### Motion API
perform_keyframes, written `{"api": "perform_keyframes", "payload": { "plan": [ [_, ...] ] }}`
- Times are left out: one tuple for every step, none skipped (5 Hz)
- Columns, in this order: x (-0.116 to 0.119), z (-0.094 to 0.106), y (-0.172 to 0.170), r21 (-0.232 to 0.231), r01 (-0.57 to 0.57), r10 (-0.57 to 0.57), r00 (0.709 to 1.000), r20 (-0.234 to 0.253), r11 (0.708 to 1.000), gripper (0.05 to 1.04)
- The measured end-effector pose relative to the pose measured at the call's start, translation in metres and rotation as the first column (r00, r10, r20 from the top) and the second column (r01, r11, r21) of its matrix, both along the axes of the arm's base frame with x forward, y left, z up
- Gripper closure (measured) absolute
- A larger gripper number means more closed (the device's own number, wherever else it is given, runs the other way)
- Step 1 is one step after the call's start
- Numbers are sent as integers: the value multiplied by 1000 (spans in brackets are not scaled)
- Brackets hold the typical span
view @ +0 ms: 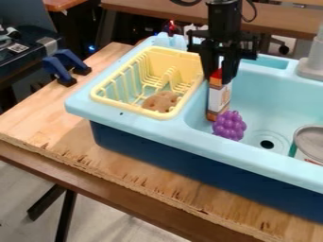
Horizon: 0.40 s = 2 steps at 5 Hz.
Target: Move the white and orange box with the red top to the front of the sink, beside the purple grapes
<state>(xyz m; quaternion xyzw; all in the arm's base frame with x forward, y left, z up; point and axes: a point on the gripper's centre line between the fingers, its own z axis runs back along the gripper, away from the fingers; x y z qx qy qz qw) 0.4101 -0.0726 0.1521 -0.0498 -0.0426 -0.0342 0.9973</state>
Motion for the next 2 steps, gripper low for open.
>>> {"api": "perform_keyframes", "payload": {
  "plan": [
    [-6,1,-3,-19,24,-24,999,-31,1000,719],
    [-22,48,-5,-50,52,-48,995,87,997,719]
  ]
}}
